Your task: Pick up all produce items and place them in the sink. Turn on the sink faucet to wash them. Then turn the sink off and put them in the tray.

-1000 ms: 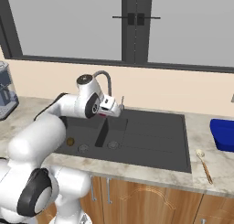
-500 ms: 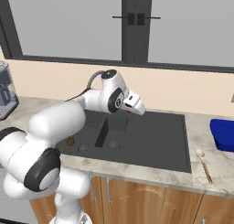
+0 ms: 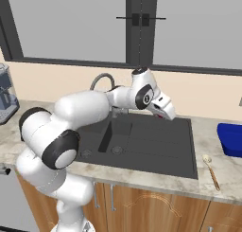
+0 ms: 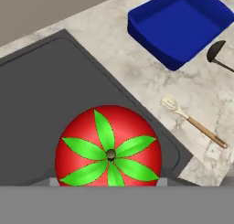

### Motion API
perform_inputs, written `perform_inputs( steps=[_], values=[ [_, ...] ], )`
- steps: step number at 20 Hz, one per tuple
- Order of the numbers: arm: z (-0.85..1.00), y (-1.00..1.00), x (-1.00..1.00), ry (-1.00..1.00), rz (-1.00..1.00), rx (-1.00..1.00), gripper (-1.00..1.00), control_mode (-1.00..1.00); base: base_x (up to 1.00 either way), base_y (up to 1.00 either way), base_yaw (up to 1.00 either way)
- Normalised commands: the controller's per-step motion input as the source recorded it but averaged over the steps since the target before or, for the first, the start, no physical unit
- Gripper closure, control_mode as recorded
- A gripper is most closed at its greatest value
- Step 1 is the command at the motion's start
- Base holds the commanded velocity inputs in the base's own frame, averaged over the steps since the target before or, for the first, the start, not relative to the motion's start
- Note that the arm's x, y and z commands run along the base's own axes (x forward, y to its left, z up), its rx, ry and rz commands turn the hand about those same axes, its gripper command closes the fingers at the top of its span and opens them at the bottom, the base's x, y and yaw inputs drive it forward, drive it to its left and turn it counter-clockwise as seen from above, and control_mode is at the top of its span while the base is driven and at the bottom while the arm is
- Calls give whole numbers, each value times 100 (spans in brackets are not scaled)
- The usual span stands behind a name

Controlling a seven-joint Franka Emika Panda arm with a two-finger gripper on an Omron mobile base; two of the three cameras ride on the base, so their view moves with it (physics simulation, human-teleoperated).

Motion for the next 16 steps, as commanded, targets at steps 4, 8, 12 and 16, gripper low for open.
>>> perform_inputs(
  steps=[4,8,12,16],
  values=[
    [-12,-100,1,5,-19,0,100,-100,0,0,0],
    [-16,-100,4,0,-16,0,100,-100,0,0,0],
    [-10,-96,2,0,-12,0,100,-100,0,0,0],
    [-1,-76,0,-6,-5,-1,100,-100,0,0,0]
  ],
)
